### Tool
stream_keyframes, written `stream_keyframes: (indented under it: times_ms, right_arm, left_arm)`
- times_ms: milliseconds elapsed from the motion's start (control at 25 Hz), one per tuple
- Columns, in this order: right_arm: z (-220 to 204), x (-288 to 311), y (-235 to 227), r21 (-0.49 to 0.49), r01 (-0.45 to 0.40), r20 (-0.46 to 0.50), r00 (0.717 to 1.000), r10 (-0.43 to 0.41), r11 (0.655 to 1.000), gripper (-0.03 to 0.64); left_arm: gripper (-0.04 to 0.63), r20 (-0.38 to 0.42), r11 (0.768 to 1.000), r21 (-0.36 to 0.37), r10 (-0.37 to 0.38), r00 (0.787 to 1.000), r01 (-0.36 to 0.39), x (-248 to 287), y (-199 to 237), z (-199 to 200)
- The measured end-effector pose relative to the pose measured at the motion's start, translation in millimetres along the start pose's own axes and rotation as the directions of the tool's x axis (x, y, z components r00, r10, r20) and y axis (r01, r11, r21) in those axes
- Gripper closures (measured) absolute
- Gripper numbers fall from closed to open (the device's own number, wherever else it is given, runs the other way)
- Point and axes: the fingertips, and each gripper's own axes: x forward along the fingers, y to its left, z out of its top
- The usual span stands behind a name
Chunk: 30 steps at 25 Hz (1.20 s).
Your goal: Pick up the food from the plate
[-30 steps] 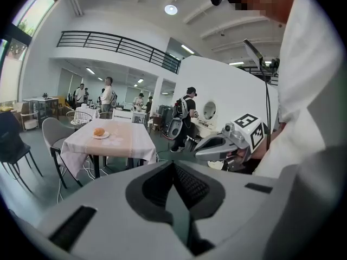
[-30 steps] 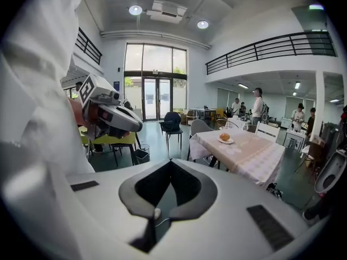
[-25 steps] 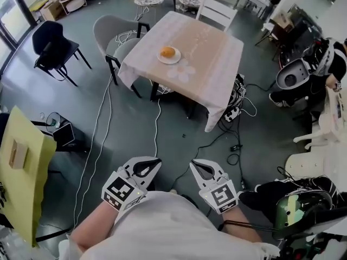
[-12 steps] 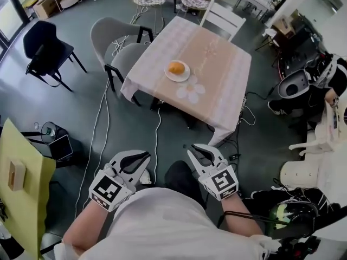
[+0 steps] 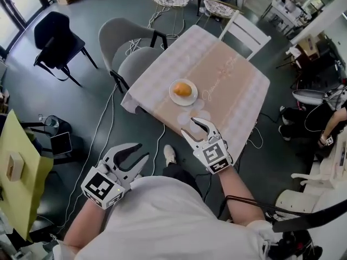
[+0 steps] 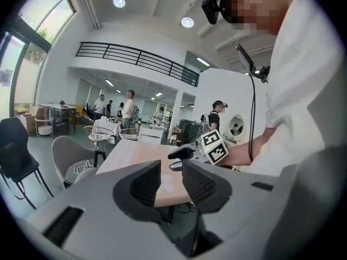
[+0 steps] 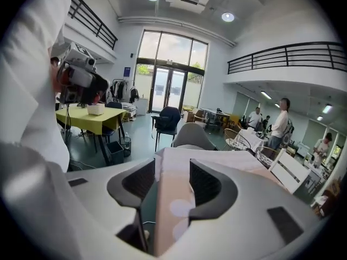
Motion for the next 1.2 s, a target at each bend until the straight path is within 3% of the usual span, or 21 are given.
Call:
stream_keyframes:
  times_ms: [160, 360, 720, 920, 1200]
  right_arm:
    - [-21, 45, -61, -0.044, -0.062, -0.037, 0.998, 0.060, 0.997, 0.386]
    - [-47, 104, -106, -0.099, -0.143, -0.110, 0.985, 0.132, 0.985, 0.320]
    - [-93, 189, -134, -0.148, -0.265, -0.243, 0.944, 0.225, 0.953, 0.268]
    - [-109, 209, -135, -0.166, -0.289, -0.296, 0.927, 0.232, 0.943, 0.265]
    - [-117, 212, -140, -0.164, -0.280, -0.336, 0.917, 0.214, 0.946, 0.265]
  left_arm:
    - [0.474, 0.012, 0.997, -0.026, 0.075, 0.997, -0.075, 36, 18, 31]
    - [0.462, -0.003, 0.982, -0.056, 0.179, 0.984, -0.179, 53, 42, 40]
    - [0.462, -0.038, 0.922, -0.094, 0.374, 0.927, -0.376, 47, 74, 40]
    - [0.462, -0.047, 0.899, -0.114, 0.419, 0.907, -0.422, 41, 84, 39]
    - [0.462, -0.047, 0.893, -0.132, 0.428, 0.903, -0.430, 34, 89, 36]
